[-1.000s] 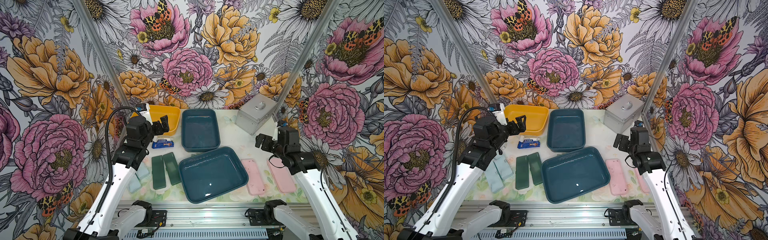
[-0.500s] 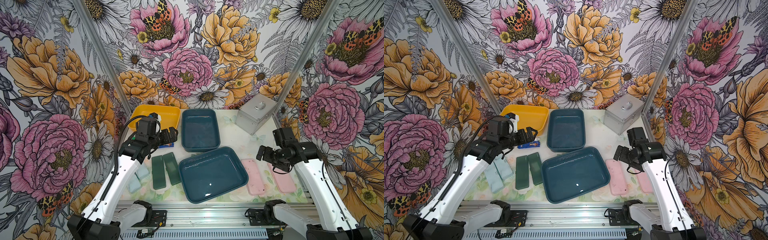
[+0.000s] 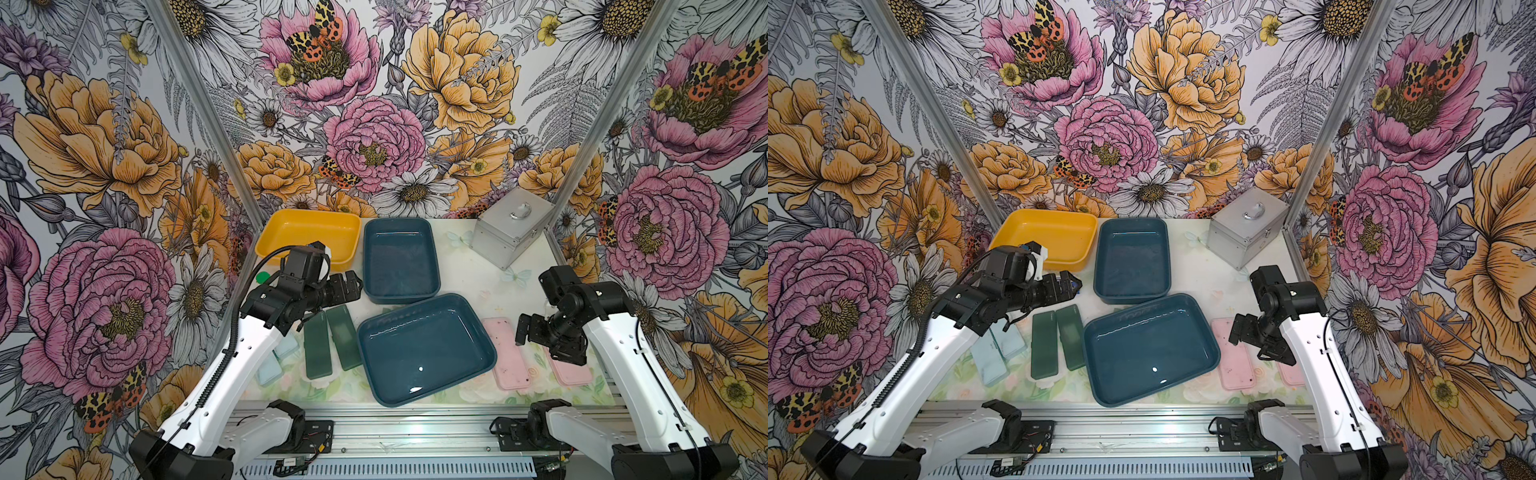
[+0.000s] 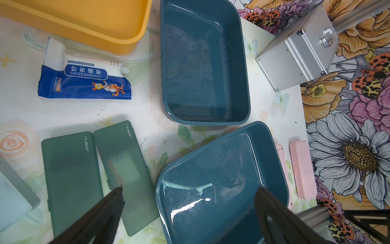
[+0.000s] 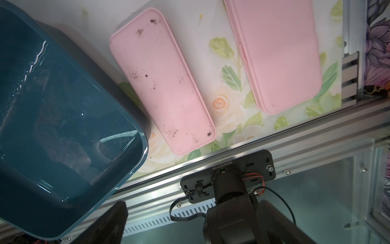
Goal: Place the pencil cases by color into the storage box
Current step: Adjust the distractor at the corner of the board.
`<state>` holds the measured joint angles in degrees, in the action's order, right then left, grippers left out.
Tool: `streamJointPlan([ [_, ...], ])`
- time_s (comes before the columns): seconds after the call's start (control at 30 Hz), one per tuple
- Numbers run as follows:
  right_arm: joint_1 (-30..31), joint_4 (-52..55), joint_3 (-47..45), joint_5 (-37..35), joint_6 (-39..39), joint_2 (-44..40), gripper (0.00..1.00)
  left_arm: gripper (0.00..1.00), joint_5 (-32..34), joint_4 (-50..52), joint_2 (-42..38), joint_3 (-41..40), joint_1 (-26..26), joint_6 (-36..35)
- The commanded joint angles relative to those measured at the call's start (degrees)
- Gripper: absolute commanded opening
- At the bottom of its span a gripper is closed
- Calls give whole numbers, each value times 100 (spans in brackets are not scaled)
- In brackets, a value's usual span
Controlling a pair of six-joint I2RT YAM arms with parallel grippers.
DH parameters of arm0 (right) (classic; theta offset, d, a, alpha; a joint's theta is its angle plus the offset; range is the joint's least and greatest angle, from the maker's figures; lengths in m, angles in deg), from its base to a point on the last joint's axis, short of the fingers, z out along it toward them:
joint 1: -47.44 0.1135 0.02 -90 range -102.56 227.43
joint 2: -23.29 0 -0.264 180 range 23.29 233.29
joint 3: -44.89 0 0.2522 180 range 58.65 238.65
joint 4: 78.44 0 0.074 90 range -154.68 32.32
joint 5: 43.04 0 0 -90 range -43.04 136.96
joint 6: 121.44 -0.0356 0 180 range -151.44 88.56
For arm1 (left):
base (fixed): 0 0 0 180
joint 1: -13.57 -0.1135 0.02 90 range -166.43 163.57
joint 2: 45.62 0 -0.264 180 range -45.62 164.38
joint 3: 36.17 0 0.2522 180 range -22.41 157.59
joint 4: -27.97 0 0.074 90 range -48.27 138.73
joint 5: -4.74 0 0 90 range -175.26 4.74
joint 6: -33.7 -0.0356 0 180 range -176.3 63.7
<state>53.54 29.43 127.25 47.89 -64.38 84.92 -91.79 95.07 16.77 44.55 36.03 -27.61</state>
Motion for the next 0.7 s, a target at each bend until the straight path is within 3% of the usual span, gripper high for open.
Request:
streamJointPlan([
  [0.0, 52, 740, -55, -118, 43, 58, 99, 99, -34, 81, 118, 32, 165, 94],
  [0.27, 30, 626, -268, 6, 236, 242, 99, 99, 40, 97, 699, 303, 822, -73],
  [0.67, 29, -508, 567, -82, 751, 1284, 96, 99, -198, 377, 1743, 1214, 777, -170],
])
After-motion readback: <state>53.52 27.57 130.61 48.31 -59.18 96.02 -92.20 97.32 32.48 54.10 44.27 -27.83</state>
